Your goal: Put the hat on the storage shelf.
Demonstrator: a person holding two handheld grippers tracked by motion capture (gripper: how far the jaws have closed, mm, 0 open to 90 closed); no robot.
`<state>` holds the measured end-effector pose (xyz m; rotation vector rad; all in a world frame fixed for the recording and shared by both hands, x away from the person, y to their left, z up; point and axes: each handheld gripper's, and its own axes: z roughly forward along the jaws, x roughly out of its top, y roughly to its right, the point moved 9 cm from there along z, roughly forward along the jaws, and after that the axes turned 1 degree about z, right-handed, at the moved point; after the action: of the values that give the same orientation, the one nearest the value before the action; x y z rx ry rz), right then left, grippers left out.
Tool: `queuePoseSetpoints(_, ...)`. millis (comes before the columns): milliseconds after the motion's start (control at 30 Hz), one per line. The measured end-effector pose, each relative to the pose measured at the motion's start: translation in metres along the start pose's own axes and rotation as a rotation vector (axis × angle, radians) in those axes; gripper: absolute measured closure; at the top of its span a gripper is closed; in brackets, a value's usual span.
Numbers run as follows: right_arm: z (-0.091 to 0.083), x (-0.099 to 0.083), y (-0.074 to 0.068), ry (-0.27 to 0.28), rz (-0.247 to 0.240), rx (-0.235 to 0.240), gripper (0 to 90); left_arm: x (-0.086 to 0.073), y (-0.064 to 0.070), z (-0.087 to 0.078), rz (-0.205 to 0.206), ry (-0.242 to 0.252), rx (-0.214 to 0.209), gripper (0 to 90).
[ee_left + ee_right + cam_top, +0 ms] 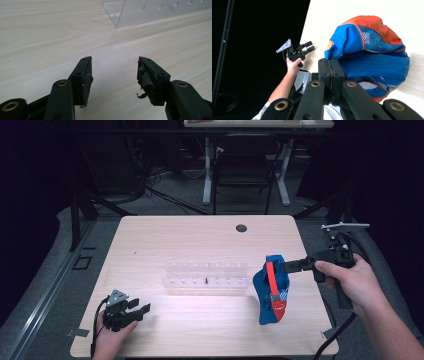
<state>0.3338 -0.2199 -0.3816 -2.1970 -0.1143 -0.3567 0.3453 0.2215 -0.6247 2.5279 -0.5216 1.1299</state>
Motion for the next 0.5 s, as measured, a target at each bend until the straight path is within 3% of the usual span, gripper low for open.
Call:
queuePoseSetpoints(267,-0.005,0.003,-0.008,0.015,0.003,0.026,90.0,0.000,0.001,0.000,0.000,0.004,-0.001,46.4)
queuePoseSetpoints(500,-0.009,0.008,-0.020,0.034,0.001,0.089,90.0,0.000,0.001,0.000,-0.002,-0.003,-0.002,46.4)
